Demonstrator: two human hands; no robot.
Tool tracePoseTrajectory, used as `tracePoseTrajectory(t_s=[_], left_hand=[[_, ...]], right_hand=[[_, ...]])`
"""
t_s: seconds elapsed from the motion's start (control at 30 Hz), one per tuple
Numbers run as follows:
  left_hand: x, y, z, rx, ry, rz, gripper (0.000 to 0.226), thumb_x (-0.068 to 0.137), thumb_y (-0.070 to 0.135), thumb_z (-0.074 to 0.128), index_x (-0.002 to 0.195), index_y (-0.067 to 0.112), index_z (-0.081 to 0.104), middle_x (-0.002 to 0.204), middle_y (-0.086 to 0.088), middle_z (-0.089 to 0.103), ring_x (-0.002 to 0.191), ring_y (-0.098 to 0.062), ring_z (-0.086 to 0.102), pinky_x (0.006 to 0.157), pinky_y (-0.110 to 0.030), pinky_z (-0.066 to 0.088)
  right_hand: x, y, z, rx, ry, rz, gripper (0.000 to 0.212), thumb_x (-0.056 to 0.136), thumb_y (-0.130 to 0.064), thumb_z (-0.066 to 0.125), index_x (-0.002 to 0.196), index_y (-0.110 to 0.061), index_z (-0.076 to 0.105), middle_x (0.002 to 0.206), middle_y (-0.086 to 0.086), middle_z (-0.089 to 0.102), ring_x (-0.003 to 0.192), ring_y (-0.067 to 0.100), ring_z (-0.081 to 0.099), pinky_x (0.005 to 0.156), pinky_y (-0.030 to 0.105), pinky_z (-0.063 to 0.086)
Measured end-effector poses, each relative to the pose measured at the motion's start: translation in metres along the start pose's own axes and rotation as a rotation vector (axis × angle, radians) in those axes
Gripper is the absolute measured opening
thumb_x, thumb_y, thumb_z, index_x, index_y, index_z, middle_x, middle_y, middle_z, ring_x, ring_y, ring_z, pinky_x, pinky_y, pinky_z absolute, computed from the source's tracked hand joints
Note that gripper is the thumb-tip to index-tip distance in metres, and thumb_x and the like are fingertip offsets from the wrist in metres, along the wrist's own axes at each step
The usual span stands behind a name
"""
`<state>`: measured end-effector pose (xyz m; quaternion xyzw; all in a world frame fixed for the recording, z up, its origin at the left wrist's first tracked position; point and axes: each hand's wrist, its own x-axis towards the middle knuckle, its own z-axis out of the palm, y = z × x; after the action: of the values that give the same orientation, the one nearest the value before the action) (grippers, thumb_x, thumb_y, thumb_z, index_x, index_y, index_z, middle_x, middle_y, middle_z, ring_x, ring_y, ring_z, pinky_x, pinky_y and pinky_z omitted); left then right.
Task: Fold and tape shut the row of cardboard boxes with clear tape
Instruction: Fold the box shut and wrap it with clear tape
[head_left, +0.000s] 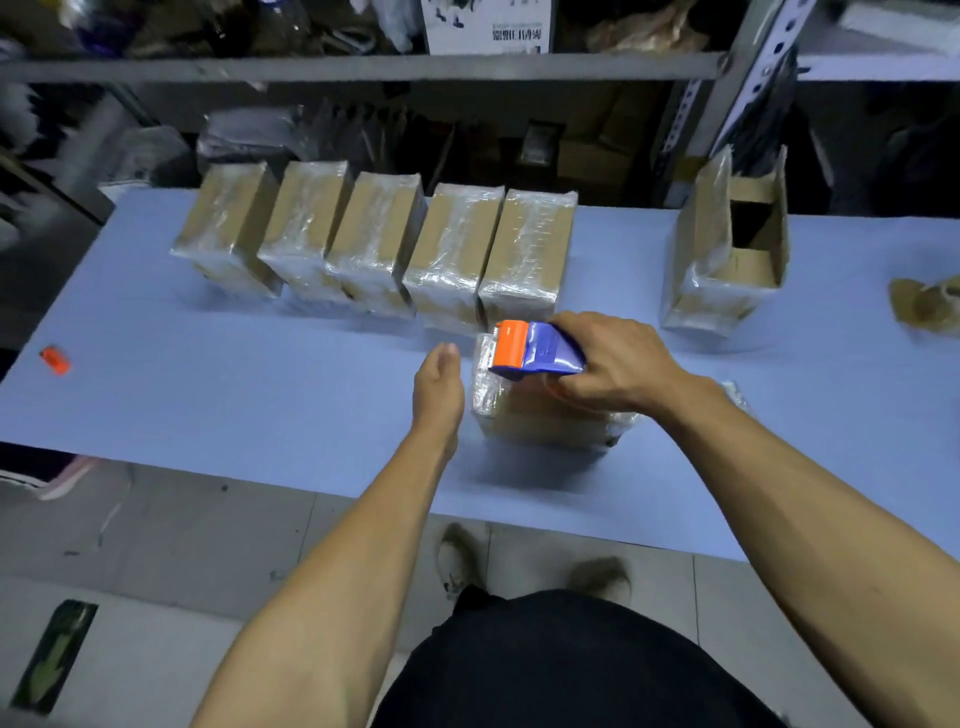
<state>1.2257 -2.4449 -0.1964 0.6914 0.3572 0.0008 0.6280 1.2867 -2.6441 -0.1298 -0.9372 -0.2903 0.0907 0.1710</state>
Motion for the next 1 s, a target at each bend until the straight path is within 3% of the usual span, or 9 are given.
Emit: tracePoseTrajectory(t_s=[0.03, 0.1, 0.2, 0.27, 0.33, 0.5, 0.67, 0.8, 1.0], left_hand=[[0.000, 0.002, -0.005, 0.020, 0.084, 0.035, 0.032, 0.108, 0.038, 0.041, 0.111, 0.016, 0.065, 0.112, 0.001, 0.065, 0.108, -0.018, 0.062, 0.089, -0.031, 0.048], [-0.004, 0.010, -0.008, 0.049, 0.130, 0.063, 0.038, 0.106, 0.045, 0.041, 0.094, 0.020, 0.067, 0.099, 0.002, 0.070, 0.087, -0.015, 0.066, 0.078, -0.033, 0.053], [-0.011, 0.028, -0.003, -0.007, -0.147, -0.146, 0.047, 0.103, 0.053, 0.045, 0.092, 0.015, 0.070, 0.083, -0.006, 0.074, 0.061, -0.013, 0.064, 0.057, -0.027, 0.051], [-0.011, 0.036, 0.000, -0.067, -0.318, -0.253, 0.043, 0.101, 0.053, 0.049, 0.101, 0.015, 0.071, 0.085, -0.005, 0.074, 0.070, -0.016, 0.067, 0.064, -0.029, 0.049], [-0.010, 0.039, 0.002, -0.177, -0.355, -0.274, 0.035, 0.100, 0.046, 0.057, 0.102, 0.014, 0.070, 0.085, -0.004, 0.071, 0.077, -0.019, 0.065, 0.066, -0.030, 0.046], [-0.015, 0.035, 0.003, -0.489, -0.401, -0.508, 0.027, 0.098, 0.040, 0.063, 0.098, 0.013, 0.067, 0.074, -0.003, 0.071, 0.066, -0.014, 0.066, 0.058, -0.024, 0.049], [-0.014, 0.032, 0.002, -0.525, -0.406, -0.399, 0.011, 0.099, 0.013, 0.062, 0.095, 0.006, 0.070, 0.077, -0.009, 0.067, 0.073, -0.015, 0.059, 0.052, -0.020, 0.051], [-0.019, 0.034, 0.001, -0.653, -0.458, -0.513, 0.014, 0.099, 0.003, 0.057, 0.090, -0.003, 0.067, 0.073, -0.014, 0.072, 0.060, -0.017, 0.071, 0.052, -0.023, 0.057], [-0.023, 0.035, -0.001, -0.522, -0.473, -0.470, 0.018, 0.101, 0.008, 0.054, 0.088, 0.008, 0.066, 0.067, -0.007, 0.069, 0.051, -0.009, 0.060, 0.048, -0.020, 0.051]], right_hand=[[0.000, 0.002, 0.000, 0.011, 0.011, -0.008, 0.045, 0.071, -0.055, 0.057, 0.110, -0.033, 0.051, 0.098, -0.007, 0.065, 0.086, 0.026, 0.060, 0.063, 0.031, 0.039], [-0.001, 0.001, 0.001, 0.033, 0.039, -0.010, 0.045, 0.070, -0.056, 0.054, 0.110, -0.035, 0.051, 0.096, -0.009, 0.064, 0.083, 0.024, 0.059, 0.062, 0.030, 0.038], [-0.006, 0.001, 0.002, 0.056, 0.050, -0.007, 0.041, 0.072, -0.052, 0.058, 0.108, -0.036, 0.051, 0.091, -0.011, 0.061, 0.078, 0.021, 0.055, 0.058, 0.026, 0.032], [-0.009, 0.001, 0.001, 0.051, 0.051, 0.002, 0.039, 0.073, -0.048, 0.062, 0.109, -0.035, 0.051, 0.091, -0.011, 0.061, 0.076, 0.020, 0.053, 0.056, 0.022, 0.030], [-0.009, -0.001, 0.000, 0.056, 0.052, 0.014, 0.039, 0.073, -0.047, 0.062, 0.109, -0.035, 0.052, 0.091, -0.011, 0.061, 0.076, 0.019, 0.052, 0.056, 0.023, 0.031], [-0.011, -0.004, -0.002, 0.063, 0.034, 0.035, 0.042, 0.073, -0.047, 0.065, 0.111, -0.036, 0.052, 0.094, -0.011, 0.061, 0.077, 0.018, 0.049, 0.060, 0.027, 0.032], [-0.016, -0.005, -0.001, 0.065, 0.036, 0.047, 0.039, 0.074, -0.044, 0.068, 0.108, -0.037, 0.051, 0.090, -0.014, 0.058, 0.077, 0.019, 0.053, 0.057, 0.025, 0.032], [-0.017, -0.005, -0.002, 0.086, 0.038, 0.046, 0.038, 0.072, -0.048, 0.064, 0.106, -0.037, 0.051, 0.090, -0.013, 0.060, 0.078, 0.019, 0.053, 0.057, 0.025, 0.033], [-0.019, -0.001, -0.001, 0.085, 0.041, 0.019, 0.042, 0.072, -0.050, 0.065, 0.108, -0.036, 0.050, 0.091, -0.011, 0.060, 0.077, 0.019, 0.054, 0.057, 0.023, 0.034]])
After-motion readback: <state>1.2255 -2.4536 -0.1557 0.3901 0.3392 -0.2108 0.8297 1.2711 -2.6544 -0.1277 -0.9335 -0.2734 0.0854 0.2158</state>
